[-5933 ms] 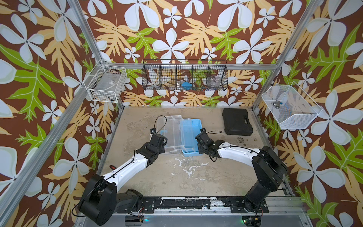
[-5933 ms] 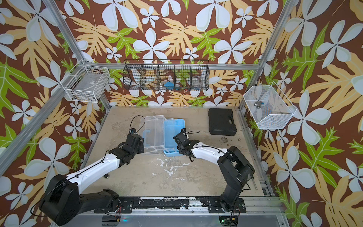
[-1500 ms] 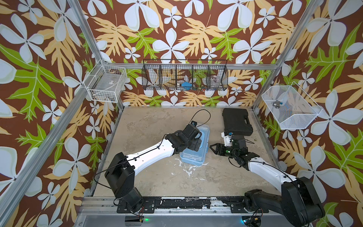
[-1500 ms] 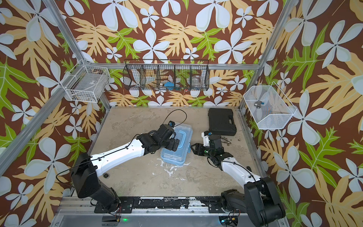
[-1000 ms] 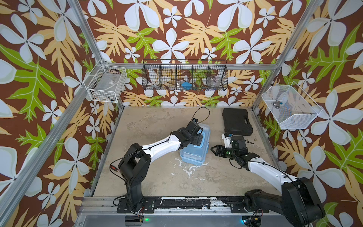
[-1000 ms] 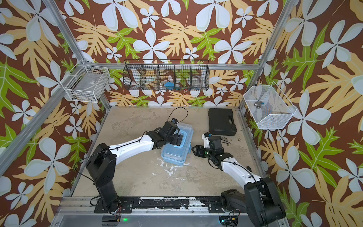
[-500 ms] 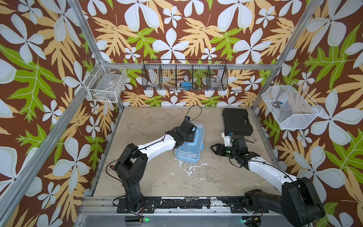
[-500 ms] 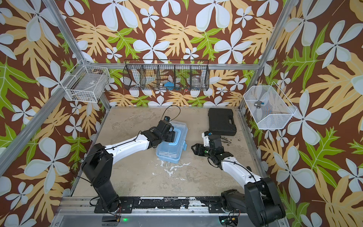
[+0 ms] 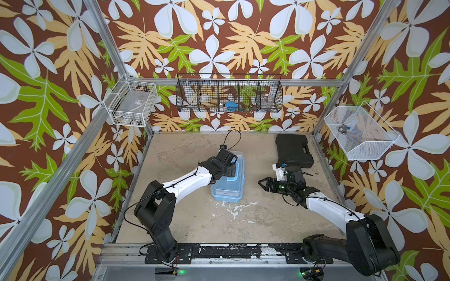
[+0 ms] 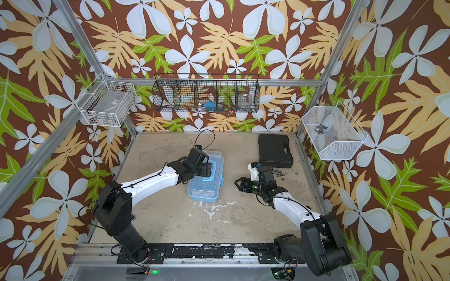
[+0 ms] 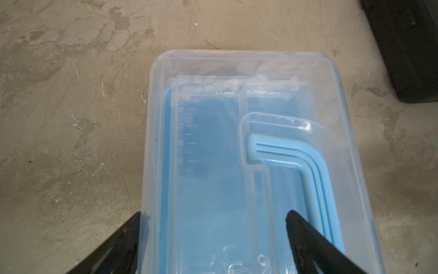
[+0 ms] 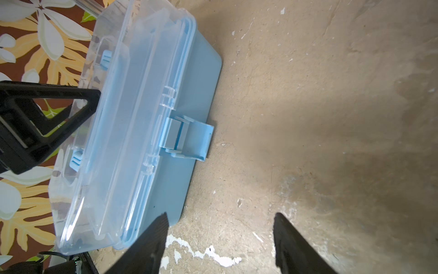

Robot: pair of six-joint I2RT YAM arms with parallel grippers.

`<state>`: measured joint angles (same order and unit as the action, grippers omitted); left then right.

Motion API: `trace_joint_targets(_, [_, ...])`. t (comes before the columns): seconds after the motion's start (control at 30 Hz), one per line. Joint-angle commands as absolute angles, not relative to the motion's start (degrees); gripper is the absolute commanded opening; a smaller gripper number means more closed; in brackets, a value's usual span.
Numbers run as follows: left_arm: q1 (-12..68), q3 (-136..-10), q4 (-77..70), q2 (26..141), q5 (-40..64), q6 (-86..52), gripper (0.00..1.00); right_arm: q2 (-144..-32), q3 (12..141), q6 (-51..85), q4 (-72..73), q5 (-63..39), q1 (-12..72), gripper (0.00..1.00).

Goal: Close toolboxes
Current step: Move the toolbox to the center of the board, then fasten the toolbox latch on the toolbox.

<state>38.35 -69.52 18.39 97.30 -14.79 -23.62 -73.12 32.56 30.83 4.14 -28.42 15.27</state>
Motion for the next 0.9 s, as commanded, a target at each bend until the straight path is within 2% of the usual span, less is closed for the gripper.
trace_joint_targets(0.0, [38.5,-67.3,23.4,98.4,-9.3,-22.5,0.88,-74.0,31.8,32.1,8.4,-31.3,15.4,0.76])
trace_joint_targets(0.27, [38.4,-65.2,22.4,98.9,-10.9,-21.5,0.67,-76.2,29.2,35.9,17.1,-35.2,15.4,0.77])
trace_joint_targets(0.43, [37.6,-64.0,20.8,98.4,-8.4,-21.6,0.55,-76.1,24.8,41.1,29.4,-35.6,15.6,0.77])
trace_joint_targets(0.63, [37.0,-61.4,17.2,97.5,-4.2,-22.1,0.54,-81.0,23.8,45.3,37.7,-39.9,15.6,0.75])
trace_joint_targets(0.87, [31.6,-52.8,10.3,92.8,5.0,-23.4,0.51,-82.9,24.3,46.5,39.2,-41.5,16.2,0.72])
